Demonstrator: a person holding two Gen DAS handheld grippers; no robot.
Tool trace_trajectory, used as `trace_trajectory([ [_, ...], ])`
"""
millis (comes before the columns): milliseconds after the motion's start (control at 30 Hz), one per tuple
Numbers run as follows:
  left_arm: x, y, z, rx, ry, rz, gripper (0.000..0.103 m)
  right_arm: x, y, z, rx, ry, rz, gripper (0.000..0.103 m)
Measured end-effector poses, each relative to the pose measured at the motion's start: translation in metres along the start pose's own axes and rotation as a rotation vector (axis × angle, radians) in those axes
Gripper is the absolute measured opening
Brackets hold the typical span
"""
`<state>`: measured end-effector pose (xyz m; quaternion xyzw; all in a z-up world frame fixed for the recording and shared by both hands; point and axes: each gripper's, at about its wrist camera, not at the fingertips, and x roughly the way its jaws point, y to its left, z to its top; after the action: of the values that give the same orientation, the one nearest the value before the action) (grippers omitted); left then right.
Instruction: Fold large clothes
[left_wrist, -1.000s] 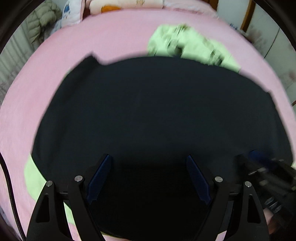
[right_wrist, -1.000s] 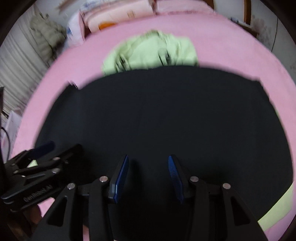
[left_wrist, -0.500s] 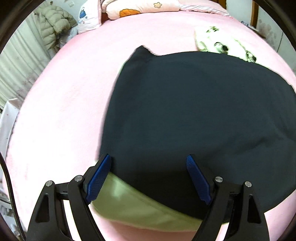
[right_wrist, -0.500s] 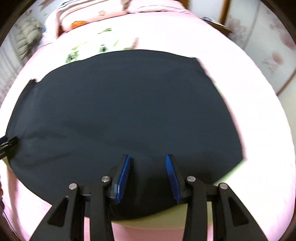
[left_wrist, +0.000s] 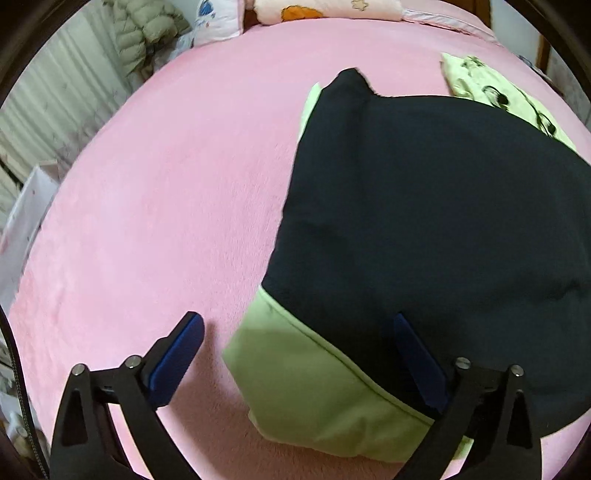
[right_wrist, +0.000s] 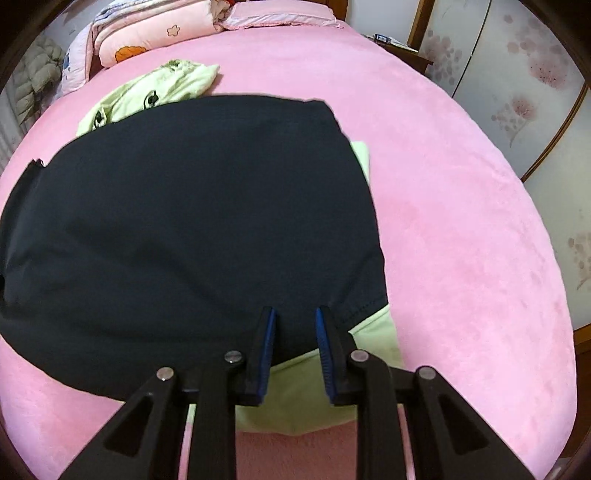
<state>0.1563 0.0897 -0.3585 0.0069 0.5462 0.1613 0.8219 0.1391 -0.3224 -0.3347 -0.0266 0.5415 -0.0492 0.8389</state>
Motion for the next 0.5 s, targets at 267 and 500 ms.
trace_trajectory([
  [267, -0.009, 0.008, 0.02, -0.042, 0.069, -0.027, 0.103, 0.0, 0.005, 0.024, 0.003, 0.058, 0.011, 0.024],
  [500, -0.077, -0.012, 0.053, 0.042, -0.01, -0.057, 0.102, -0.053, 0.001, 0.077, 0.04, 0.02, 0.126, 0.024],
])
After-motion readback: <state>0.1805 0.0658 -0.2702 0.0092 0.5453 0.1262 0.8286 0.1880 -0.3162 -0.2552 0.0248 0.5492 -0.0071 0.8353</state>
